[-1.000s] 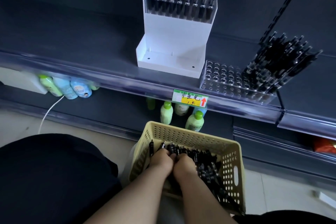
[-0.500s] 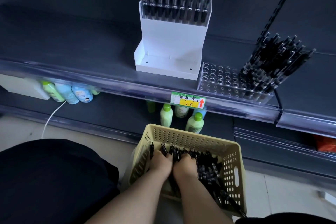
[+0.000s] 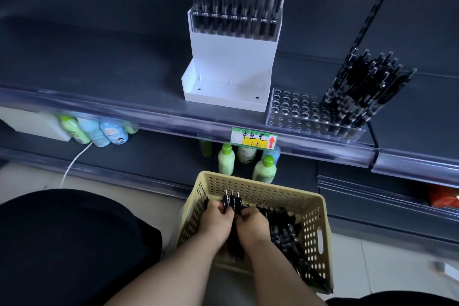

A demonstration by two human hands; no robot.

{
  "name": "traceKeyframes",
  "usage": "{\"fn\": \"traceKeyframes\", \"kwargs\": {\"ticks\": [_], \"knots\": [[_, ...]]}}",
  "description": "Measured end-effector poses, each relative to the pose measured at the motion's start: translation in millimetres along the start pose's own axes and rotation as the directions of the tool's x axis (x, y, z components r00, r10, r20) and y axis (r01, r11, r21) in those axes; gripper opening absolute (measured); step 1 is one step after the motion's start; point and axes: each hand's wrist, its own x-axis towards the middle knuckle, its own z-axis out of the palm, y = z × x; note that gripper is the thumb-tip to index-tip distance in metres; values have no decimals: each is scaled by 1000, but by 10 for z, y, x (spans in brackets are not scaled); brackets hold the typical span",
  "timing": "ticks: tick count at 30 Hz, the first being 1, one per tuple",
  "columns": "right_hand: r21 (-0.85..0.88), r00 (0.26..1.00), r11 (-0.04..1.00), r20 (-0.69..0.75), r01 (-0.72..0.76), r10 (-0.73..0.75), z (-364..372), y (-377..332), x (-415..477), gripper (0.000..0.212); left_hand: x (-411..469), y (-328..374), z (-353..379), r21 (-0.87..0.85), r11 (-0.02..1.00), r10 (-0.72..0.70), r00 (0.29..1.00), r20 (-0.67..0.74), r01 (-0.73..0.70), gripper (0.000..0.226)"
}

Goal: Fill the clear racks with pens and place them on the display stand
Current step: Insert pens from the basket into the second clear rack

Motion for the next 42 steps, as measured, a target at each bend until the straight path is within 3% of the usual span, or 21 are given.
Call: {"fn": "traceKeyframes", "kwargs": {"ticks": [8,14,17,20,23,27,34,42], "knots": [[44,977,984,-141,170,-162,-261,-164,-307,29,-240,140,-239,-20,971,234,962,-143,-239,20],[111,907,934,-302,341,-295,-656,-600,-577,13,-565,640,-596,-129,874,436,872,-222,-469,13],[85,824,880,-401,468,-399,-991,-908,-714,9,-737,994,-881,-160,800,525,803,-282,-578,21],[-63,679,811,-511,582,-527,-1439,-1188,-846,18,-927,1336,-1162,-150,735,602,738,-304,-662,24],[-99,554,740,-599,665,-578,-1965,-1401,-989,14,-1065,1620,-1379,-200,657,657,682,-321,-727,19],[-135,481,715,-654,686,-584,-2613,-1564,-1093,19,-1130,2015,-1519,-248,565,709,617,-341,-787,18],[-235,470,798,-703,555,-534,-3110,-1586,-785,4,-962,2712,-1379,-274,477,775,547,-318,-835,18],[-323,560,853,-649,409,-515,-3117,-1330,-365,17,-710,2693,-1035,-281,570,739,631,-234,-772,18]]}}
